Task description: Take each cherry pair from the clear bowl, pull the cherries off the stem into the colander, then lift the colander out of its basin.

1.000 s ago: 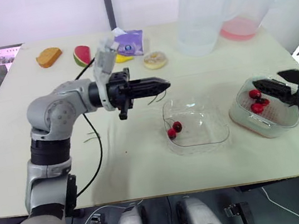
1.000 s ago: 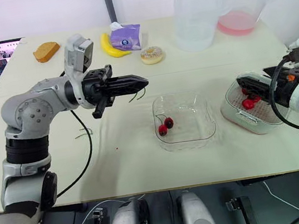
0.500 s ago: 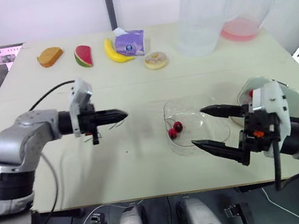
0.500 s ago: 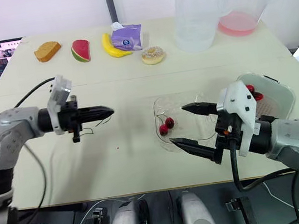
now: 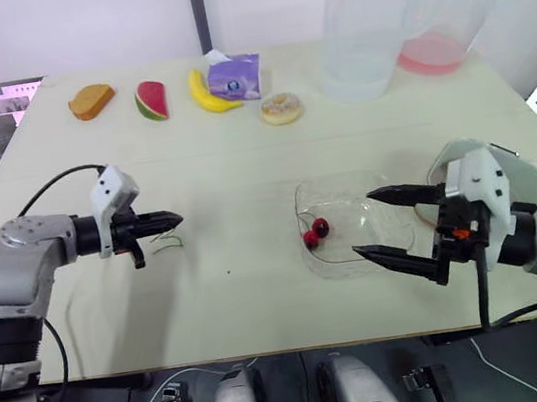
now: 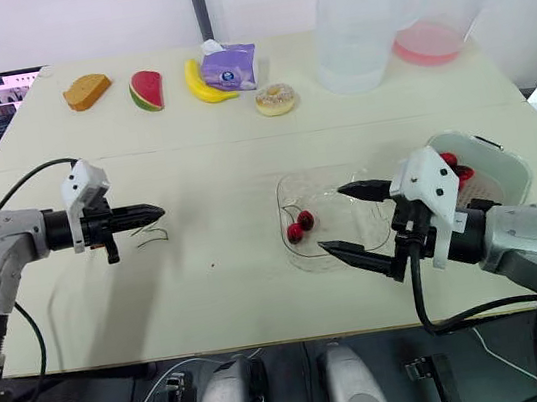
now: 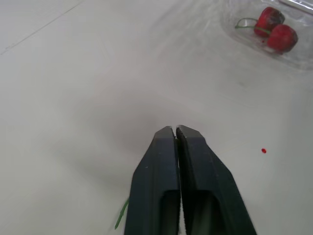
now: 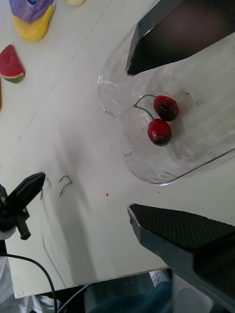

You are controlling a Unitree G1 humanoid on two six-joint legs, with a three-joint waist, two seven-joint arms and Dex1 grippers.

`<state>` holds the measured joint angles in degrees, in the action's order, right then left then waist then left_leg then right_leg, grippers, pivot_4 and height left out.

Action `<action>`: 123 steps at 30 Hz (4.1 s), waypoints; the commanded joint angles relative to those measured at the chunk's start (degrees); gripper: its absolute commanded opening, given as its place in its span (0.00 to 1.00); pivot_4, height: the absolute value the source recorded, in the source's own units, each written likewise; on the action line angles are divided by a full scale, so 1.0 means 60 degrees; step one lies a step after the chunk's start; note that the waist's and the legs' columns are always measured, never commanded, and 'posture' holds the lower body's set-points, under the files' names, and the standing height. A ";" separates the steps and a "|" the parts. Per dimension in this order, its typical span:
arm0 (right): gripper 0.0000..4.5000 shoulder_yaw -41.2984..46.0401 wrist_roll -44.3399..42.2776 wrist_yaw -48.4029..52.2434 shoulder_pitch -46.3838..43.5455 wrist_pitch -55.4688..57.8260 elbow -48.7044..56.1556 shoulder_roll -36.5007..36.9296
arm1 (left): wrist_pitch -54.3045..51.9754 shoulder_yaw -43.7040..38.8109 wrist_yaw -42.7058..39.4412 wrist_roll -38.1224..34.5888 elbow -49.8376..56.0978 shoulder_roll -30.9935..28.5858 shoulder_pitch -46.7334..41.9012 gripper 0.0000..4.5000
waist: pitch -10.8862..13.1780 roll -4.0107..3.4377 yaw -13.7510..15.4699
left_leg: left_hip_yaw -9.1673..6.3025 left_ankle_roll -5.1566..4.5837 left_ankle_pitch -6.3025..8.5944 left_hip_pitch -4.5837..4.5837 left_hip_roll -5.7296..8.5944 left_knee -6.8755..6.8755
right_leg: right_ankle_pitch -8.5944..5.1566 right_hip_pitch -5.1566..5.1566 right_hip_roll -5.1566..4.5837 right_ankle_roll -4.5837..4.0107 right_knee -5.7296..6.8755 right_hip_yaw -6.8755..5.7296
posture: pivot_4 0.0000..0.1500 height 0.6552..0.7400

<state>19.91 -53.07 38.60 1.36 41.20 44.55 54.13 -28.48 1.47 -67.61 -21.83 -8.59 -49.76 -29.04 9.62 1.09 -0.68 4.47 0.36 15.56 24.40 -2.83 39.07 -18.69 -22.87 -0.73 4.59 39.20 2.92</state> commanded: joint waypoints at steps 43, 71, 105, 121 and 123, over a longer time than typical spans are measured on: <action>1.00 -0.2643 -0.0746 -0.1007 -0.4974 0.4660 -0.2709 0.0692 | -0.1177 -0.0331 -0.0963 -0.2446 0.3980 0.0179 -0.0100 0.99 | -0.0002 0.0000 -0.0052 | 0.0006 0.0003 -0.0002 -0.0018 -0.0004 0.0004 | 0.0003 0.0007 0.0008 -0.0006 0.0006 0.0008 | 1.00 1.00; 1.00 -0.7597 0.4757 0.1214 -0.7722 0.3470 -0.5764 -0.1228 | -0.1239 -0.0133 -0.0712 -0.2378 0.3910 0.0424 -0.0353 0.99 | -0.0002 -0.0001 -0.0036 | 0.0031 -0.0003 0.0002 0.0022 -0.0003 0.0009 | 0.0005 -0.0056 0.0002 -0.0007 0.0033 0.0011 | 1.00 1.00; 0.02 -0.4708 0.4632 0.0937 -0.7086 0.5638 -0.2842 -0.1377 | -0.1985 -0.0307 -0.0245 -0.2848 0.3707 0.0770 -0.0892 1.00 | -0.0002 -0.0001 -0.0007 | 0.0030 -0.0002 0.0001 0.0021 -0.0001 0.0010 | 0.0005 -0.0052 -0.0003 -0.0007 0.0037 0.0009 | 1.00 1.00; 0.02 -0.2389 0.6006 -0.0137 -0.3300 -0.0127 0.0885 -0.1504 | -0.4417 -0.0768 0.1138 -0.4629 0.1874 0.2804 -0.3048 1.00 | -0.0004 0.0002 -0.0018 | 0.0018 0.0001 -0.0001 0.0021 0.0003 0.0015 | 0.0004 -0.0043 0.0012 -0.0002 0.0034 0.0010 | 1.00 1.00; 0.02 -0.2731 0.6496 -0.0161 -0.2850 -0.1183 0.0794 -0.1521 | -0.4644 -0.0778 0.1275 -0.4756 0.1585 0.3074 -0.3232 1.00 | -0.0004 0.0002 -0.0019 | 0.0018 0.0005 -0.0003 0.0018 0.0007 0.0016 | 0.0005 -0.0039 0.0018 -0.0002 0.0037 0.0010 | 1.00 1.00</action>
<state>3.95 -16.87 38.15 -16.29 40.67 48.16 45.23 -55.15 -1.68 -60.74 -48.56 1.41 -31.93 -46.87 9.60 1.10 -0.80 4.57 0.41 15.53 24.51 -2.78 39.17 -18.66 -23.11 -0.61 4.58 39.43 2.98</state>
